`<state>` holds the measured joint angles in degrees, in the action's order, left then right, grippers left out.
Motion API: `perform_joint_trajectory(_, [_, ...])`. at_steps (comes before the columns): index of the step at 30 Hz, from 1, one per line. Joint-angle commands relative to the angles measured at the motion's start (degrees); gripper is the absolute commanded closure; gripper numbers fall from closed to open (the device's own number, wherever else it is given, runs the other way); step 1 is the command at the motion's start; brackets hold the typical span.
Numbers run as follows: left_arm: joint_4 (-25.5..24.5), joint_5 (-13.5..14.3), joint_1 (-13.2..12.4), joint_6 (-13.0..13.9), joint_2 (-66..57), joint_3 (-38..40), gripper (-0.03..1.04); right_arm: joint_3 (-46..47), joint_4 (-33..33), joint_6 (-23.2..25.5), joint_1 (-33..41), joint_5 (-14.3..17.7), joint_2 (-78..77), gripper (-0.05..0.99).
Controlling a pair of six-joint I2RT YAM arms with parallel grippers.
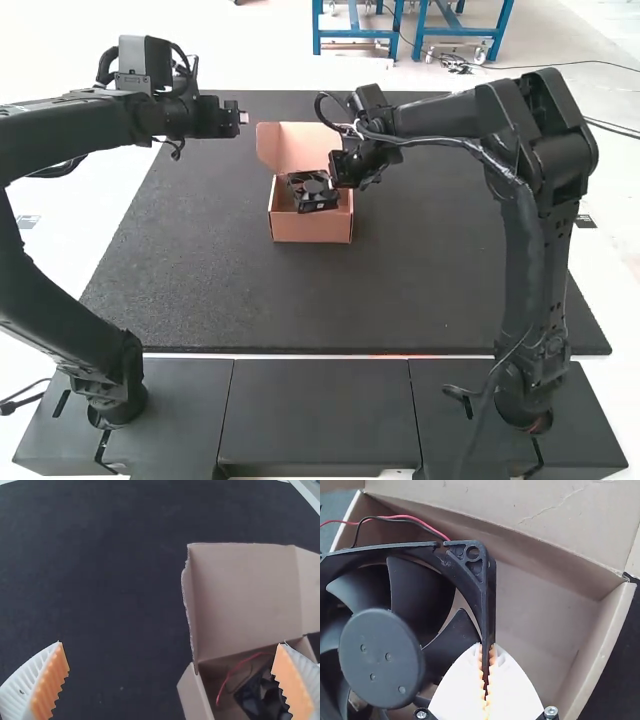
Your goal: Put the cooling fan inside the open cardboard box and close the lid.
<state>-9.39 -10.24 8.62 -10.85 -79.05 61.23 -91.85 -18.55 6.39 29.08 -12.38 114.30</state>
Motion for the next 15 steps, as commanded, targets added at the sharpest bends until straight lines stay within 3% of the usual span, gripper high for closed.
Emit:
perform_joint_trajectory(1, [0.5,0.6,-0.5,-0.5,1.4,-0.7,0.05,-0.2,1.1,0.0,-1.1,0.3,1.3,0.95])
perform_joint_trajectory(15, [0.4,0.4,-0.5,-0.3,1.6,-2.0,0.05,-2.1,2.7,1.2,-1.9,0.3,4.9,0.95])
